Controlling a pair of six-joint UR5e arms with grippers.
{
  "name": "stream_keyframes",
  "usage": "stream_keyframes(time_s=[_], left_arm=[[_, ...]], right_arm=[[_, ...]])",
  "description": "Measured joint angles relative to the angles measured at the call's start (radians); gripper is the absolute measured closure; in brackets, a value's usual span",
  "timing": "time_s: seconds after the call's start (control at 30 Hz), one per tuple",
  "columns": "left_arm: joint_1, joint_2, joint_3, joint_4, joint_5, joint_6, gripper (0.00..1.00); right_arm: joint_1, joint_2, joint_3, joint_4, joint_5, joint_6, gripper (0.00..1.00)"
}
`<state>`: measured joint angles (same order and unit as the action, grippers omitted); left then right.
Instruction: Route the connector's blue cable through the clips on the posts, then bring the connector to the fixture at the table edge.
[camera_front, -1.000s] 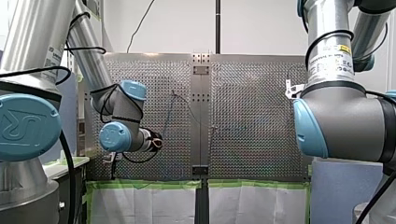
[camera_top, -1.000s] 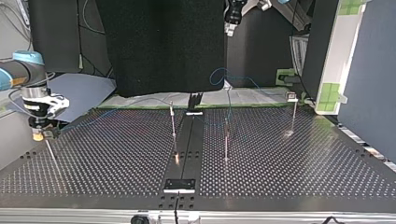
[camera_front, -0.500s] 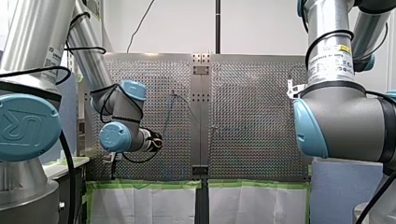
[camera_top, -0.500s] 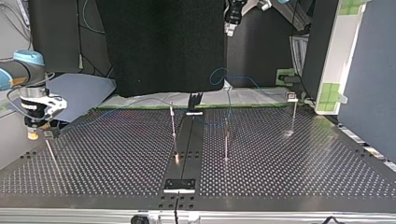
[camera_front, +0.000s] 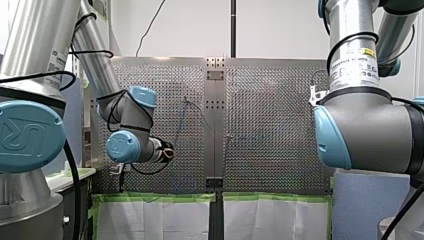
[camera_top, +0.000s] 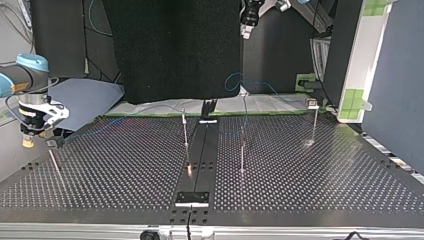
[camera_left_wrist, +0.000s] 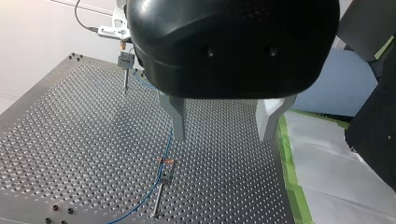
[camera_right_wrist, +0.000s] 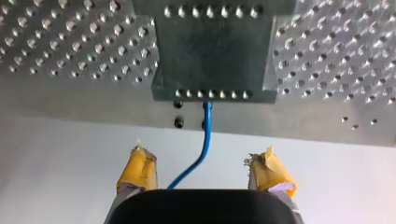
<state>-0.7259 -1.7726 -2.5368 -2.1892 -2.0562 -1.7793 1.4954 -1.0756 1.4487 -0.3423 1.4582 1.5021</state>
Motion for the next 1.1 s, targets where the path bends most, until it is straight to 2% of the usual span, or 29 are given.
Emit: stream_keyframes(time_s=[0.27, 0.5, 0.63, 0.87, 0.97, 1.1], left_arm=[[0.0, 0.0, 0.0, 0.0, -0.001, 0.0, 0.0], [0.0, 0.0, 0.0, 0.0, -0.001, 0.001, 0.0], [0.0, 0.0, 0.0, 0.0, -0.002, 0.005, 0.0], [0.0, 0.0, 0.0, 0.002, -0.006, 0.007, 0.0], [0.0, 0.0, 0.0, 0.003, -0.017, 0.007, 0.0], [-0.003, 0.0, 0.0, 0.004, -0.027, 0.008, 0.0]], right_arm=[[0.005, 0.0, 0.0, 0.008, 0.07, 0.005, 0.0], [0.014, -0.001, 0.001, 0.026, 0.133, 0.038, 0.0], [0.021, -0.01, 0.012, 0.034, 0.169, 0.047, 0.0], [0.038, -0.062, 0.064, -0.007, 0.231, 0.09, 0.0], [0.048, -0.089, 0.092, -0.033, 0.244, 0.098, 0.0], [0.072, -0.121, 0.124, -0.065, 0.229, 0.108, 0.0]])
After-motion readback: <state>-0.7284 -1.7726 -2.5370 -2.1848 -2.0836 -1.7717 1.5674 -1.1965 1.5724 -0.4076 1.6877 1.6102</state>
